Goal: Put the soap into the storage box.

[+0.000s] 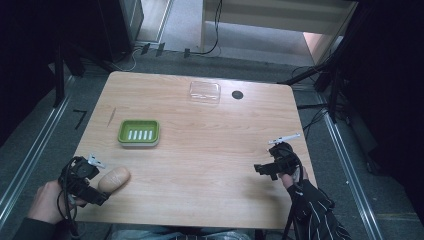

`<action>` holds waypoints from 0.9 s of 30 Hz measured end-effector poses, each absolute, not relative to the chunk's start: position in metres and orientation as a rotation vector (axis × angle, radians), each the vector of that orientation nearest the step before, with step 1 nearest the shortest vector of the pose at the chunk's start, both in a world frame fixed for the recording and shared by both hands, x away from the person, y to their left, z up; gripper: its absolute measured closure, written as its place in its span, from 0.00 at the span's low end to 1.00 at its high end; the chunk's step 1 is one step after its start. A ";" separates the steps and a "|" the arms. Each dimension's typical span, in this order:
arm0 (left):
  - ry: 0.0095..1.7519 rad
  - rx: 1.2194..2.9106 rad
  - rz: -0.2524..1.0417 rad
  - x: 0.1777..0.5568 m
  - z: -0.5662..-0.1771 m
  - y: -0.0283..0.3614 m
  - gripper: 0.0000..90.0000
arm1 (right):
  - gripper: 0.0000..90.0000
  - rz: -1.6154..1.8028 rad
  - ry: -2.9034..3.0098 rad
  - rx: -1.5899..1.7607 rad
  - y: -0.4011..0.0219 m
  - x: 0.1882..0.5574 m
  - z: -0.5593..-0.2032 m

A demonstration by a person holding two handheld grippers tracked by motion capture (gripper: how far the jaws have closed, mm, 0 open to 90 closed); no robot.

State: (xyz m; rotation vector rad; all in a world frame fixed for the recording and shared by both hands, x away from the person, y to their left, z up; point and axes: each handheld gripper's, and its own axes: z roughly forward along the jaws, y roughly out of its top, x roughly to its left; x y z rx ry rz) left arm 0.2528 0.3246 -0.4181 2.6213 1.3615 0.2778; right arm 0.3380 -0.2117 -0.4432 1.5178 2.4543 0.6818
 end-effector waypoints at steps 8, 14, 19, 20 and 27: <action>1.315 2.626 0.259 0.263 -0.419 0.319 0.03 | 0.16 0.678 2.456 1.523 -0.210 0.339 -0.444; 1.276 2.632 0.239 0.268 -0.421 0.313 0.02 | 0.16 0.679 2.455 1.521 -0.211 0.339 -0.444; 1.267 2.639 0.218 0.270 -0.423 0.311 0.02 | 0.16 0.677 2.454 1.524 -0.210 0.339 -0.444; 1.262 2.642 0.216 0.270 -0.423 0.311 0.02 | 0.16 0.678 2.455 1.522 -0.210 0.339 -0.444; 1.255 2.659 0.203 0.277 -0.426 0.307 0.02 | 0.16 0.679 2.455 1.521 -0.210 0.339 -0.444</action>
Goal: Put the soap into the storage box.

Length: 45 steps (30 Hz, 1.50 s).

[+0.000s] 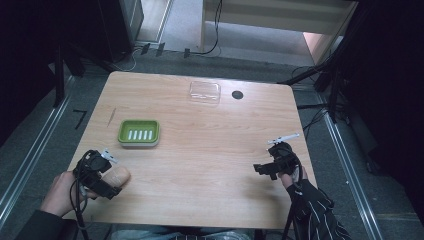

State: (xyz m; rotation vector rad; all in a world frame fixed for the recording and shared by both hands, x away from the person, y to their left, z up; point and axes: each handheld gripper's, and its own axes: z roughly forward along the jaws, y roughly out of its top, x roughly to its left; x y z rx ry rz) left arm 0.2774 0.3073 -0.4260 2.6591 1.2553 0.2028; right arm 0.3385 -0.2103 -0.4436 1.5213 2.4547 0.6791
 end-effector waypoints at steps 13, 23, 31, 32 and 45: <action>1.256 2.697 0.164 0.291 -0.432 0.300 0.03 | 0.16 0.681 2.455 1.523 -0.210 0.339 -0.444; 1.251 2.756 0.117 0.300 -0.442 0.298 0.09 | 0.16 0.682 2.455 1.522 -0.211 0.339 -0.444; 1.245 2.769 0.109 0.302 -0.444 0.299 0.16 | 0.16 0.682 2.456 1.521 -0.211 0.339 -0.444; 1.242 2.773 0.107 0.303 -0.444 0.299 0.17 | 0.16 0.683 2.458 1.522 -0.211 0.339 -0.444; 1.229 2.823 0.095 0.308 -0.449 0.299 0.28 | 0.16 0.683 2.456 1.519 -0.211 0.339 -0.444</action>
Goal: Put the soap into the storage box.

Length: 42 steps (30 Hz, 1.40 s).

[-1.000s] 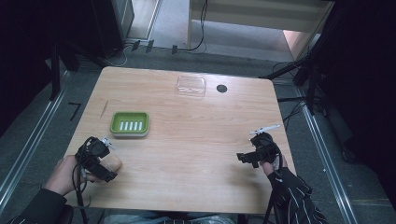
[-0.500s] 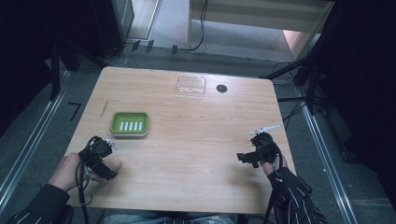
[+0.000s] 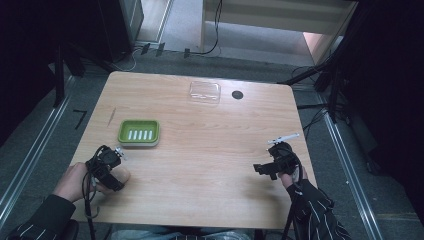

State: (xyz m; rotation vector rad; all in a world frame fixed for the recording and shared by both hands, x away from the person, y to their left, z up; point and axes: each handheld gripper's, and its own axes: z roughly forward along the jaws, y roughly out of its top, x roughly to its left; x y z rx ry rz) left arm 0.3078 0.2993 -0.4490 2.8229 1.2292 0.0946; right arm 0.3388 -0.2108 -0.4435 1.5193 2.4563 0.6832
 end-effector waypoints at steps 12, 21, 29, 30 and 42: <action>1.204 2.832 0.110 0.306 -0.449 0.297 0.36 | 0.16 0.685 2.457 1.518 -0.211 0.339 -0.444; 1.191 2.825 0.122 0.304 -0.449 0.297 0.37 | 0.16 0.686 2.457 1.519 -0.211 0.339 -0.443; 1.156 2.831 0.115 0.303 -0.447 0.299 0.37 | 0.16 0.688 2.457 1.519 -0.211 0.339 -0.443; 1.156 2.824 0.115 0.303 -0.446 0.299 0.37 | 0.16 0.689 2.457 1.519 -0.211 0.339 -0.443; 1.113 2.816 0.122 0.307 -0.436 0.298 0.37 | 0.16 0.685 2.460 1.524 -0.210 0.339 -0.444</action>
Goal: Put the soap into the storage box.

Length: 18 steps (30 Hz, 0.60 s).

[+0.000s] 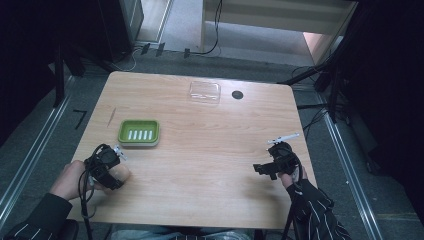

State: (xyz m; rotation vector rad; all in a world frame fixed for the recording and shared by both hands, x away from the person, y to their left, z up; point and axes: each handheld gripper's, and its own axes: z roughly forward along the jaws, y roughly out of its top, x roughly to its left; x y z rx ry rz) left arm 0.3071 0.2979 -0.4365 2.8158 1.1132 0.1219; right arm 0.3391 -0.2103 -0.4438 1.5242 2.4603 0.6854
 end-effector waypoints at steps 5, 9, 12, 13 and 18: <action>1.098 2.820 0.126 0.311 -0.434 0.295 0.37 | 0.16 0.686 2.463 1.522 -0.210 0.339 -0.444; 1.070 2.836 0.121 0.314 -0.431 0.294 0.37 | 0.16 0.685 2.463 1.520 -0.210 0.339 -0.444; 1.064 2.825 0.120 0.316 -0.429 0.294 0.37 | 0.16 0.686 2.462 1.524 -0.210 0.339 -0.444; 1.064 2.823 0.127 0.317 -0.428 0.294 0.37 | 0.16 0.686 2.464 1.521 -0.210 0.339 -0.444; 1.034 2.836 0.137 0.321 -0.424 0.292 0.37 | 0.16 0.685 2.463 1.522 -0.210 0.340 -0.444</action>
